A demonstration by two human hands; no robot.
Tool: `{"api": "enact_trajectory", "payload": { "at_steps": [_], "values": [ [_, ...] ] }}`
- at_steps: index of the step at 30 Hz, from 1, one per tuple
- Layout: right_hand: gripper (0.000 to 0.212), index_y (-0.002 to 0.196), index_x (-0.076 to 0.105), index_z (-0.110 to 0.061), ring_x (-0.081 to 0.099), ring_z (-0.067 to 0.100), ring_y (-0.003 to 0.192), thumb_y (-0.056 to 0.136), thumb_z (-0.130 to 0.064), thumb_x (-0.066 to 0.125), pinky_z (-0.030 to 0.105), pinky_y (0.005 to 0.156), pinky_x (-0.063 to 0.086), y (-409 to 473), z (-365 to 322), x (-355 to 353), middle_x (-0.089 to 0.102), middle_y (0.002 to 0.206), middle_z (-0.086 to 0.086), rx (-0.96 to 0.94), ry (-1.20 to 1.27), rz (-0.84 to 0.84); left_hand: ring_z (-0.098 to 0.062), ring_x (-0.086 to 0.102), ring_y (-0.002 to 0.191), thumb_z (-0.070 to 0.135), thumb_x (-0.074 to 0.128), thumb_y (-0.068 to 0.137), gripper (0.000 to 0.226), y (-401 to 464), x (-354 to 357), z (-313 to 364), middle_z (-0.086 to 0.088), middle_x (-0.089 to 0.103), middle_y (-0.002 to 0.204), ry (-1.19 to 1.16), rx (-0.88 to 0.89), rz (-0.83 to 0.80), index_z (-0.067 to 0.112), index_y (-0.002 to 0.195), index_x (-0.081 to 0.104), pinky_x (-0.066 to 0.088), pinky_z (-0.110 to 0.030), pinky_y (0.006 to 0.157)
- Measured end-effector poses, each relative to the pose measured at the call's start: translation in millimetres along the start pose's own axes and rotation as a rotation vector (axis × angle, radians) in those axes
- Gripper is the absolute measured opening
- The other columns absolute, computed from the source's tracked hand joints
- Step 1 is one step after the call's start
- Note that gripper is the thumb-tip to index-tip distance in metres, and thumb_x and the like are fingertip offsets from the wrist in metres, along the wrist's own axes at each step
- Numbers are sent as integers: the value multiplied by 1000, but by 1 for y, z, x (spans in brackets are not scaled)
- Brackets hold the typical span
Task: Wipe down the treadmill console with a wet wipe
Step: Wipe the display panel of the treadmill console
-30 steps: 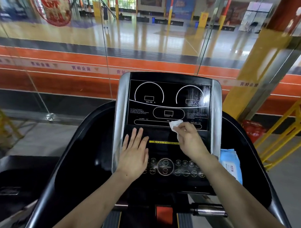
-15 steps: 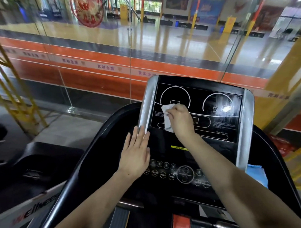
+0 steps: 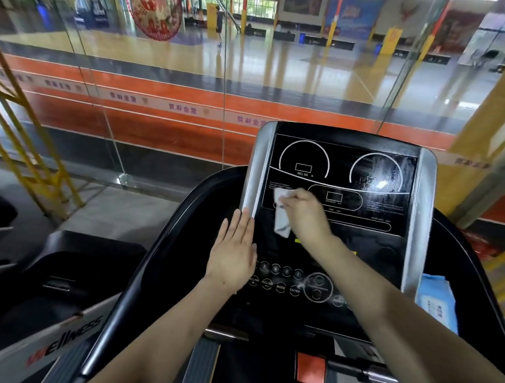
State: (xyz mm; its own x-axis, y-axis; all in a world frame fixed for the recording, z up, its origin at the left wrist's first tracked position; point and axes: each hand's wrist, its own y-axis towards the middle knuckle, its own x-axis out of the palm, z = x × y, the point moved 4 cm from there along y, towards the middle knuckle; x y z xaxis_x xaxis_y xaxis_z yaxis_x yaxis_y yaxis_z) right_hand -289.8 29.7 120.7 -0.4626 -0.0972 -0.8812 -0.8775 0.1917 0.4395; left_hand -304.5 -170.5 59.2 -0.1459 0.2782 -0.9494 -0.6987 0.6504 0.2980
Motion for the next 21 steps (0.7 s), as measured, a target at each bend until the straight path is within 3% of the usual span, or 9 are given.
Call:
{"api": "enact_trajectory", "payload": {
  "at_steps": [2, 5, 8, 11, 14, 16, 21],
  "values": [
    [19, 97, 77, -26, 60, 26, 102, 79, -22, 82, 43, 80, 57, 0, -26, 13, 64, 105, 5, -54, 88, -103, -25, -12, 159, 40, 9, 103, 69, -2, 1, 0, -10, -14, 172, 2, 5, -13, 7, 163, 6, 2, -46, 130],
    [34, 108, 78, -13, 55, 30, 100, 75, -11, 86, 39, 83, 55, -11, -14, 0, 63, 104, 9, -53, 82, -115, -25, -15, 159, 40, 7, 102, 69, -4, 1, -3, -8, -16, 172, -10, 24, -19, 7, 163, 8, 2, -47, 130],
    [22, 95, 80, -7, 63, 34, 92, 76, 2, 81, 44, 77, 60, -44, 32, -29, 69, 96, 11, 35, 15, 54, -26, -13, 159, 37, 13, 104, 66, -5, -1, -5, -7, -13, 173, -24, 45, -27, 7, 163, 16, 4, -48, 130],
    [14, 91, 80, -4, 66, 36, 89, 79, 4, 78, 43, 76, 59, -59, 49, -44, 72, 91, 13, 99, -16, 103, -26, -15, 159, 35, 22, 106, 64, -7, 0, -6, -8, -17, 172, -19, 51, -47, 7, 163, 15, 3, -49, 130],
    [19, 90, 79, -4, 66, 37, 91, 73, 4, 82, 34, 80, 55, -41, 19, -28, 72, 92, 14, 113, 43, 41, -26, -15, 159, 33, 29, 106, 64, -9, -2, -5, -8, -18, 172, -36, 59, -50, 7, 163, 16, 4, -49, 130],
    [27, 90, 79, -6, 65, 34, 88, 66, 2, 88, 35, 73, 56, -19, -20, -5, 72, 90, 12, 42, 54, -32, -25, -15, 159, 33, 29, 106, 64, -10, -2, -7, -8, -17, 172, -36, 62, -55, 7, 163, 14, 3, -48, 130],
    [3, 90, 75, -7, 59, 24, 93, 88, -7, 73, 33, 76, 54, 8, -59, 10, 68, 93, 6, 34, 48, -27, -26, -15, 159, 33, 27, 105, 66, -15, -1, -11, -7, -16, 172, -20, 75, -43, 8, 164, 12, 2, -50, 130]
  ]
}}
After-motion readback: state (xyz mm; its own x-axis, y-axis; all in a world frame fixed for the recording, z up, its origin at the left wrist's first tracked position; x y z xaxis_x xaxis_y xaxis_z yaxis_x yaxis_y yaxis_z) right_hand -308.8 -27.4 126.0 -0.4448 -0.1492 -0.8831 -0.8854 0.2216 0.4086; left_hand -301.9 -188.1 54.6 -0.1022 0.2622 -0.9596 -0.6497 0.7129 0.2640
